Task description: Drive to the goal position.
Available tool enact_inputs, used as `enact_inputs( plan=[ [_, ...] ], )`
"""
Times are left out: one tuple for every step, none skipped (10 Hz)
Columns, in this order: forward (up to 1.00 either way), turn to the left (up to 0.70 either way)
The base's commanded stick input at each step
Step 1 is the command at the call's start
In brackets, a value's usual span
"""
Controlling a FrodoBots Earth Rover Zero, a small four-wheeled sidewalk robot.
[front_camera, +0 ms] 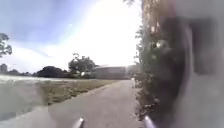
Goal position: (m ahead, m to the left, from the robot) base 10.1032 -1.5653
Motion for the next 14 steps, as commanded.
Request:
enact_inputs(
  plan=[
    [0.70, 0.00],
    [0.70, 0.00],
    [0.70, 0.00],
    [0.70, 0.00],
    [0.70, 0.00],
    [0.70, 0.00],
    [0.70, 0.00],
    [0.70, 0.00],
    [0.70, 0.00],
    [0.70, 0.00],
    [0.70, 0.00],
    [0.70, 0.00],
    [0.70, 0.00],
    [0.70, 0.00]
  ],
)
